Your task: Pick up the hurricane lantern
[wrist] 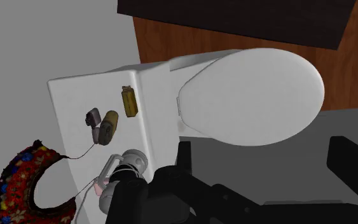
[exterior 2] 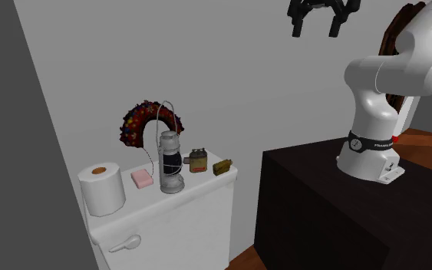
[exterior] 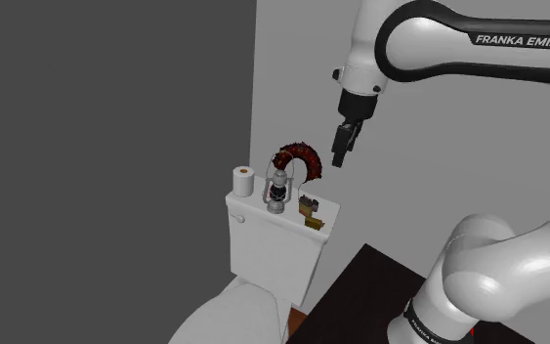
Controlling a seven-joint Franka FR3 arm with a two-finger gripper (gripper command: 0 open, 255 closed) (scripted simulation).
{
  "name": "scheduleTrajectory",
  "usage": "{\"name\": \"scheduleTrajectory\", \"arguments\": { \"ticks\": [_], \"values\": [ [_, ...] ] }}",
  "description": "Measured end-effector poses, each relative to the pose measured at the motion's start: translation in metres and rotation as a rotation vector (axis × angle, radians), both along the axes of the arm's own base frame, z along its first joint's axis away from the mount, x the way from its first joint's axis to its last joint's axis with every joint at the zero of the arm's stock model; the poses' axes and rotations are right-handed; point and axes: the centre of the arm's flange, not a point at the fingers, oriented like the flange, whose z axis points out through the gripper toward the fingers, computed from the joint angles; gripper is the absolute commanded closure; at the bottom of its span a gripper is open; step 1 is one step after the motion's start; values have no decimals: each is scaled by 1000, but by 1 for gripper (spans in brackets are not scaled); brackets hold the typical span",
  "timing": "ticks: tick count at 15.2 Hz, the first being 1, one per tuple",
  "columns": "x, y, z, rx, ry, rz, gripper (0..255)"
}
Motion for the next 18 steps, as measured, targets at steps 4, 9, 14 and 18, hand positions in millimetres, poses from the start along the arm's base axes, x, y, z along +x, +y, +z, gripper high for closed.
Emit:
{"name": "scheduleTrajectory", "arguments": {
  "ticks": [4,9,14,18],
  "values": [
    [26,-13,-9,17,10,-4,0],
    [86,-41,-22,57,32,-12,0],
    [148,-77,-44,97,56,-22,0],
    [197,-99,-61,129,74,-29,0]
  ]
}}
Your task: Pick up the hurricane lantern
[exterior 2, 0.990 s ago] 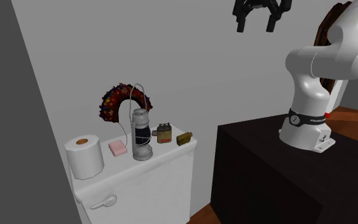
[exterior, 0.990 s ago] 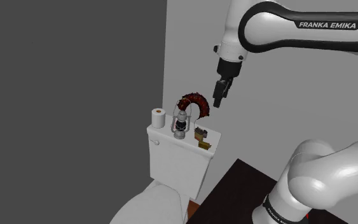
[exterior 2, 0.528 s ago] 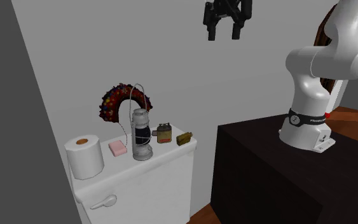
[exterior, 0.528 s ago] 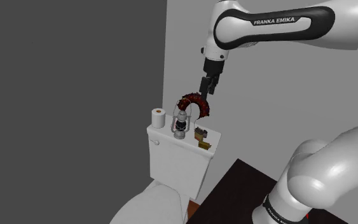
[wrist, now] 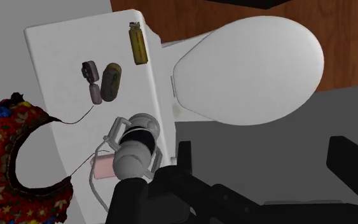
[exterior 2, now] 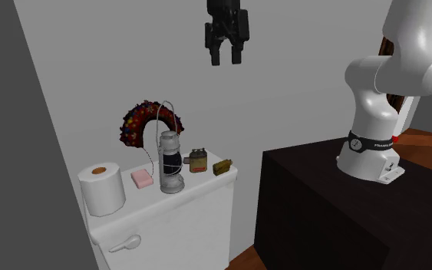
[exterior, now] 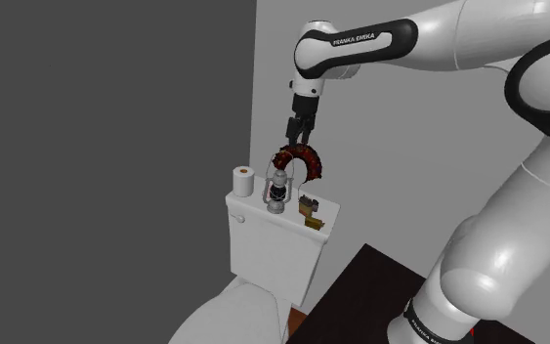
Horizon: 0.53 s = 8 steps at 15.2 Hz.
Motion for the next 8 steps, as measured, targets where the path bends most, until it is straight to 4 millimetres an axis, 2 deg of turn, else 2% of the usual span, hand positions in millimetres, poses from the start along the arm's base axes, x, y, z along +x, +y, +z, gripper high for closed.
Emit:
{"name": "scheduleTrajectory", "arguments": {
  "ticks": [8],
  "values": [
    [93,-48,-40,64,37,-15,0]
  ]
}}
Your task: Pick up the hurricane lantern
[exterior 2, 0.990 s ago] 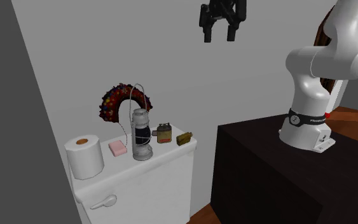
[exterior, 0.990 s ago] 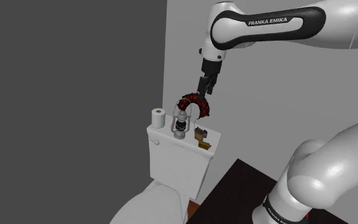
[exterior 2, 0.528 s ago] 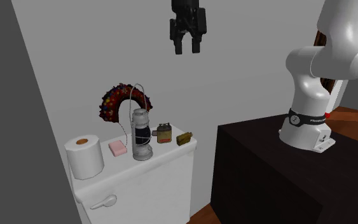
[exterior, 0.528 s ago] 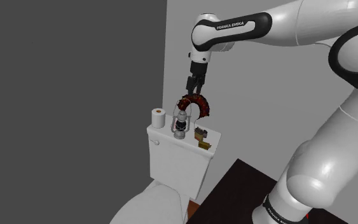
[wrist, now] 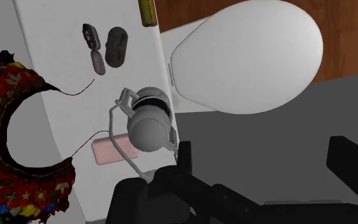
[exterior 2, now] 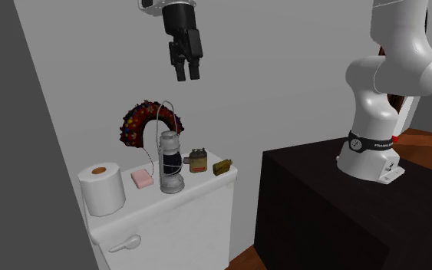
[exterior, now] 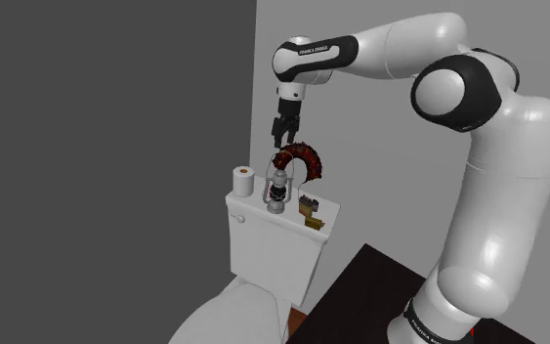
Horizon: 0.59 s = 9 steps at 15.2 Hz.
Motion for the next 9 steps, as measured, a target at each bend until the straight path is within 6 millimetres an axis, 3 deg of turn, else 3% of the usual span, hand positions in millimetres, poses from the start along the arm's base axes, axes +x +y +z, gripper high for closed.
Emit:
{"name": "scheduleTrajectory", "arguments": {
  "ticks": [7,9],
  "values": [
    [82,-45,-44,56,31,-13,0],
    [91,-49,-51,63,37,-14,0]
  ]
}}
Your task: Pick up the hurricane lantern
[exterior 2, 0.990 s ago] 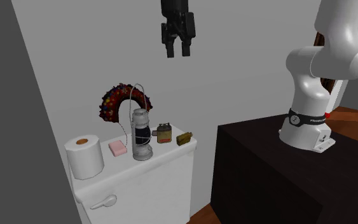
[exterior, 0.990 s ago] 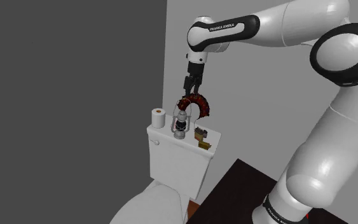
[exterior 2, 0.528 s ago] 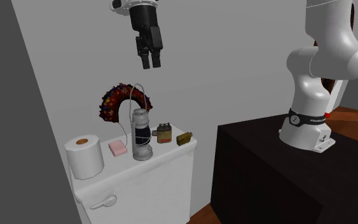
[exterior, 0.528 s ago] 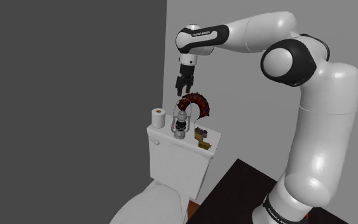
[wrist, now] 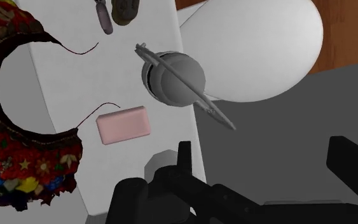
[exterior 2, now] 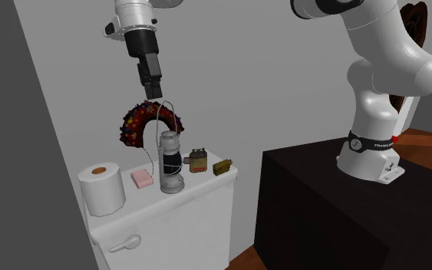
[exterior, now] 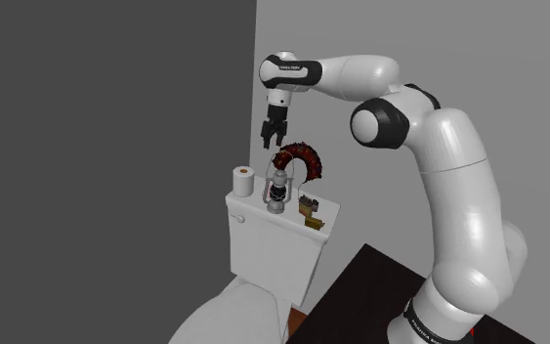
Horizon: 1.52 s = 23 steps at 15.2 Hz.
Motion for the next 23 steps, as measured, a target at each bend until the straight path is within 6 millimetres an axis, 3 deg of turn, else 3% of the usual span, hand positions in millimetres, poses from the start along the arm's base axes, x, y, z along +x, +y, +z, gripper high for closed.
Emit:
{"name": "scheduleTrajectory", "arguments": {
  "ticks": [7,8,18,23],
  "values": [
    [4,-2,-35,3,1,0,0],
    [4,-2,-37,3,1,0,255],
    [4,-2,-39,2,0,0,255],
    [4,-2,-18,3,1,0,255]
  ]
}}
